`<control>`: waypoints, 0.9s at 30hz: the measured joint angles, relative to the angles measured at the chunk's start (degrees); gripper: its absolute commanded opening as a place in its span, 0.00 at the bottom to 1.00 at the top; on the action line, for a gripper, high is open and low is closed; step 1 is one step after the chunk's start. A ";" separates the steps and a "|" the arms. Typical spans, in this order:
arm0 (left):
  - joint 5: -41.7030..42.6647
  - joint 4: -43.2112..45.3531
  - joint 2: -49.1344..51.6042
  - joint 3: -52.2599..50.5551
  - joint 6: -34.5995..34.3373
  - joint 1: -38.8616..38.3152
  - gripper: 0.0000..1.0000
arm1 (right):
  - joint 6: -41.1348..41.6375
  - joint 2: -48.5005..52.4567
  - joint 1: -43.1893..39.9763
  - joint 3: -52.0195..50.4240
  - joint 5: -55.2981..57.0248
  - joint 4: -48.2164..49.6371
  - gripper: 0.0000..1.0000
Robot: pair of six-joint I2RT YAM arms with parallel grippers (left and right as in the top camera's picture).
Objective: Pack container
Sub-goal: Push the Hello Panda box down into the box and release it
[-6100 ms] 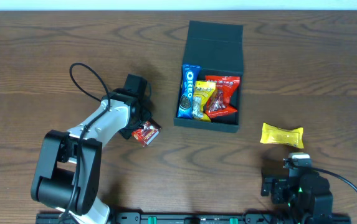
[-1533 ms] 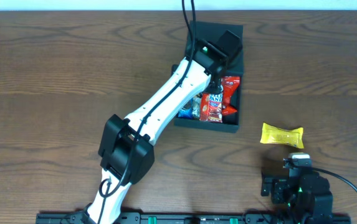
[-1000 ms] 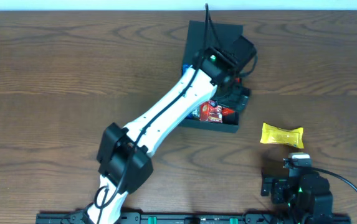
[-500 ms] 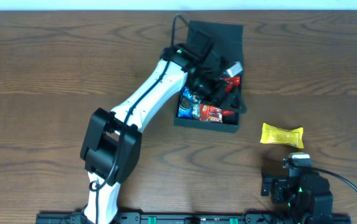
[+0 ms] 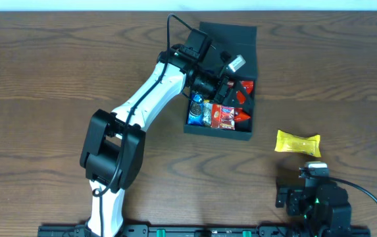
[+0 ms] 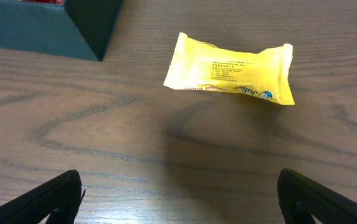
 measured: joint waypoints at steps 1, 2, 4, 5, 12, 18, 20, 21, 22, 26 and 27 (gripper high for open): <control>-0.46 0.46 0.33 0.00 -0.39 0.00 0.95 | 0.00 0.00 0.00 0.00 0.00 0.00 0.99; -0.74 1.05 0.63 0.00 -0.66 0.02 0.95 | 0.00 0.00 0.00 0.00 0.00 0.00 0.99; -1.38 2.51 1.29 0.00 -1.49 0.04 0.95 | 0.00 0.00 0.00 0.00 0.00 0.00 0.99; -1.92 3.13 1.60 0.00 -2.21 0.09 0.95 | 0.00 0.00 0.00 0.00 -0.02 0.00 0.99; -5.11 4.72 3.69 0.00 -5.05 0.37 0.95 | 0.00 0.00 0.00 0.00 0.00 0.00 0.99; -5.31 4.98 5.09 0.00 -5.25 0.79 0.95 | 0.00 0.00 0.00 0.02 0.00 0.00 0.99; -5.29 4.98 5.44 0.00 -5.29 0.96 0.95 | 0.00 0.00 0.00 0.00 0.00 0.00 0.99; -5.29 4.98 5.55 0.00 -5.38 1.07 0.95 | 0.00 0.00 0.00 0.00 0.00 0.00 0.99; -5.29 4.96 5.60 0.00 -5.40 1.20 0.95 | 0.00 0.00 0.00 0.00 -0.02 0.00 0.99; -5.31 5.16 5.66 0.00 -5.62 1.42 0.95 | 0.00 0.00 0.00 0.00 0.00 0.00 0.99; -5.31 5.25 5.66 0.00 -5.86 1.42 0.95 | 0.00 0.00 0.00 0.00 0.00 0.00 0.99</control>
